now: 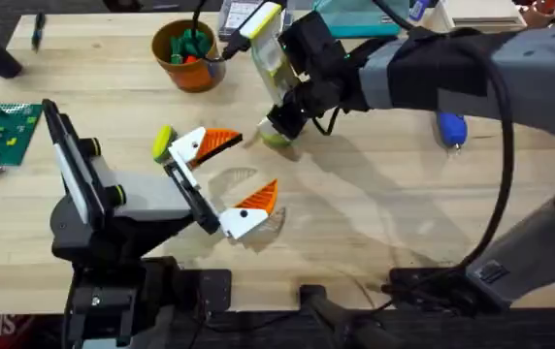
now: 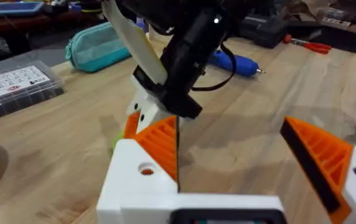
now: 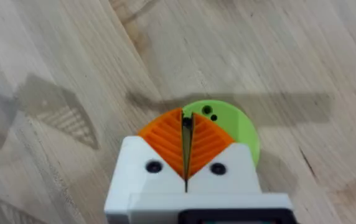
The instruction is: Pick up the gripper from the table and insert it into the empty holder that is missing its gripper. Then pick up a screw, insert it into the mounting hole, and use the screwdriver to tighten it. Finally, clean up the table by picking up the vegetable and placing it into the bucket.
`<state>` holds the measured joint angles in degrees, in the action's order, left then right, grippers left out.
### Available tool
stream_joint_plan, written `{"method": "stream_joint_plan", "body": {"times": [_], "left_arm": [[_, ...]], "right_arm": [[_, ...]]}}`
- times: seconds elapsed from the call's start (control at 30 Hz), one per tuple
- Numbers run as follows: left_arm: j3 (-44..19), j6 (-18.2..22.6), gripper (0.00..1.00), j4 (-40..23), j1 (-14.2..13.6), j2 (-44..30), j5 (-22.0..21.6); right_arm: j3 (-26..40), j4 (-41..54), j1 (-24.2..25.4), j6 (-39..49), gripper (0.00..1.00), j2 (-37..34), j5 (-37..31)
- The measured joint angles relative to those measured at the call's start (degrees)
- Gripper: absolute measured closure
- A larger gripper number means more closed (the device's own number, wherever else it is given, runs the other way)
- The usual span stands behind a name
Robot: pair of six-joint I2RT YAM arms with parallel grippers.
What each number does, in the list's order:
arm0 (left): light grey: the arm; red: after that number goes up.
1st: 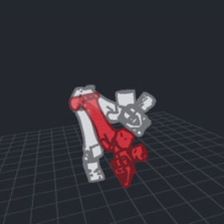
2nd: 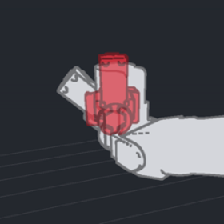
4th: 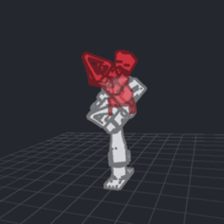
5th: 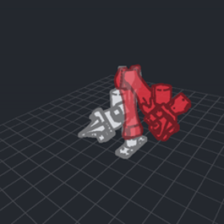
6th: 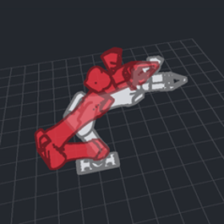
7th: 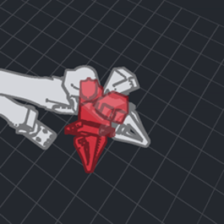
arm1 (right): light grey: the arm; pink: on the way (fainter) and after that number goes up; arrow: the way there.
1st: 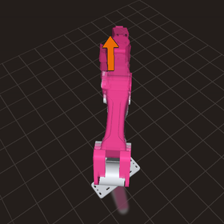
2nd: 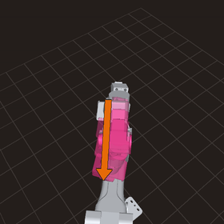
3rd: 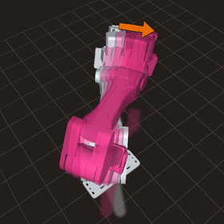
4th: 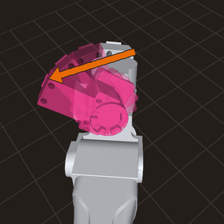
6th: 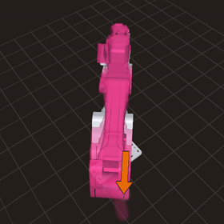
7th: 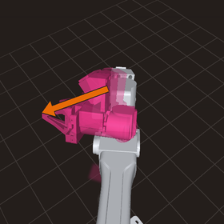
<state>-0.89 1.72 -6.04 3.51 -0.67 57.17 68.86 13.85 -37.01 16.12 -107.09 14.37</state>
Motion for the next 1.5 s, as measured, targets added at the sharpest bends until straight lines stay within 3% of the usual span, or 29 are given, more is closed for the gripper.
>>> {"method": "stream_joint_plan", "body": {"times": [0.63, 0.93, 1.1, 1.27, 1.5], "left_arm": [[0.0, 0.0, 0.006, 0.0, 0.0, 0.0, 0.0], [0.0, 0.0, 0.006, 0.0, 0.0, 0.0, 0.0], [0.0, 0.0, 0.006, 0.0, 0.0, 0.0, 0.0], [0.0, 0.0, 0.006, 0.0, 0.0, 0.0, 0.0], [0.0, 0.0, 0.006, 0.0, 0.0, 0.0, 0.0]], "right_arm": [[0.0, 3.2, 0.0, 0.0, 0.997, 13.3, 0.0], [0.0, 4.7, -0.5, -2.3, 0.998, 25.2, 0.1], [1.4, 8.3, -4.0, -4.1, 0.998, 29.7, 0.1], [7.3, 15.2, -9.7, -4.3, 0.998, 29.4, 0.1], [10.6, 16.3, -14.9, -4.4, 0.998, 29.4, 0.2]]}}
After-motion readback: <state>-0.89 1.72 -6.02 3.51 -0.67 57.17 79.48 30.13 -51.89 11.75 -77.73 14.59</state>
